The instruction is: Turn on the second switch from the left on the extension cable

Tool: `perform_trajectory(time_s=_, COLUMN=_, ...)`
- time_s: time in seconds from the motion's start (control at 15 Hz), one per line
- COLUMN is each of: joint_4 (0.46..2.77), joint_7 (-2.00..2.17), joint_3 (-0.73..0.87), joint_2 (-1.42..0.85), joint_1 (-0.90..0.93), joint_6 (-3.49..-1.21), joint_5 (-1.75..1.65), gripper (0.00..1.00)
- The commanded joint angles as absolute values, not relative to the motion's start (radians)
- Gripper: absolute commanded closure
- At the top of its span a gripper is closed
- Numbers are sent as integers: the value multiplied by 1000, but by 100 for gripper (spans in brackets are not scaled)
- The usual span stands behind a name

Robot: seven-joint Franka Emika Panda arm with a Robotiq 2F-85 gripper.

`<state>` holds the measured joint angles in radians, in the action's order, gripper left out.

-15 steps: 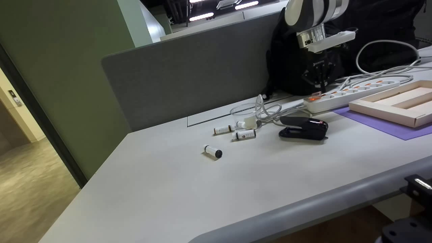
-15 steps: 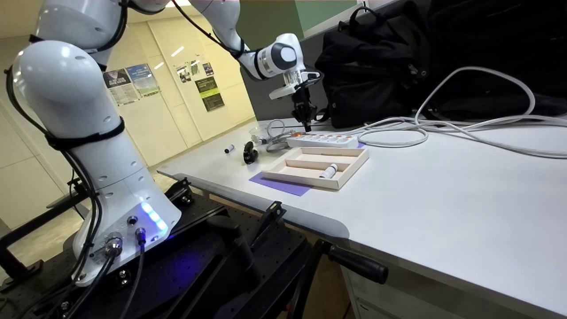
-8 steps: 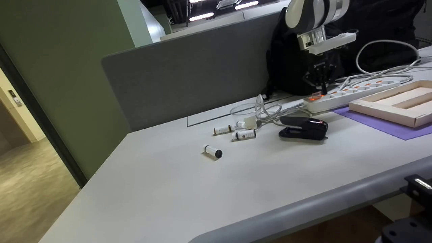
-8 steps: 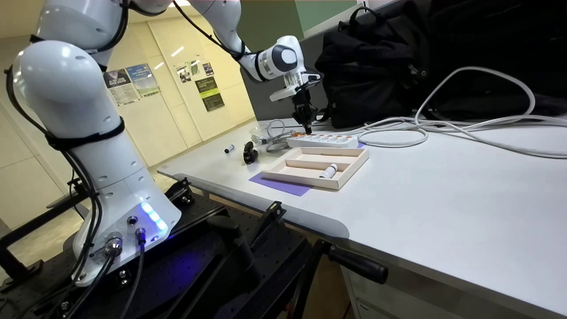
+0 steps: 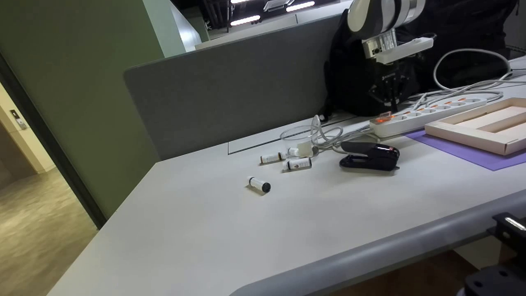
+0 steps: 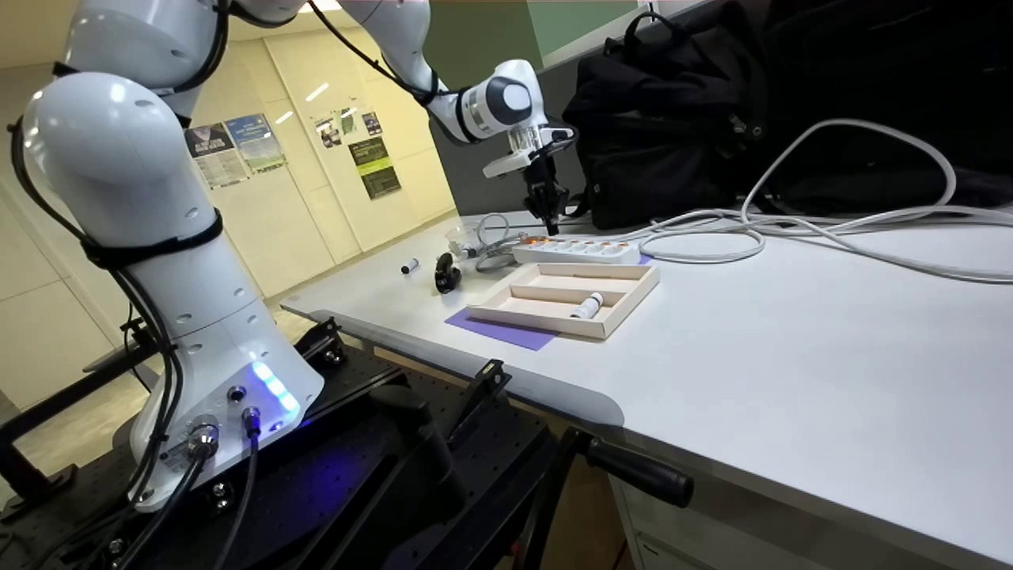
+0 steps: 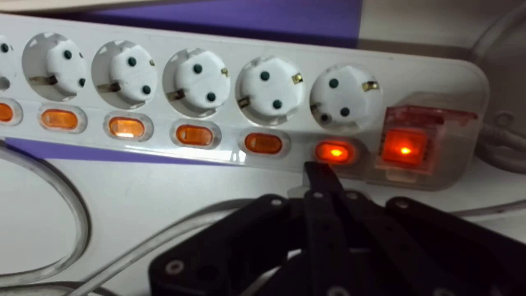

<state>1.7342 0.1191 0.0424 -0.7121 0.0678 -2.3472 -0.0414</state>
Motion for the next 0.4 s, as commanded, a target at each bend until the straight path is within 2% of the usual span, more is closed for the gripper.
perform_trajectory(time_s=0.0, joint_4=1738, joint_7=55, joint_3=-1, joint_2=-586, joint_1=23, joint_6=-2275, joint_5=10, gripper=74)
perform_trajectory(time_s=0.07, joint_4=1743, joint_7=20, joint_3=-9, joint_2=-552, joint_1=11, joint_6=-2237, joint_5=17, gripper=73)
perform_trajectory(time_s=0.13, joint_4=1724, joint_7=67, joint_3=12, joint_2=-634, joint_1=40, joint_6=-2305, joint_5=-9, gripper=92)
perform_trajectory(time_s=0.33, joint_4=1727, joint_7=29, joint_3=1, joint_2=-558, joint_1=21, joint_6=-2241, joint_5=3, gripper=73)
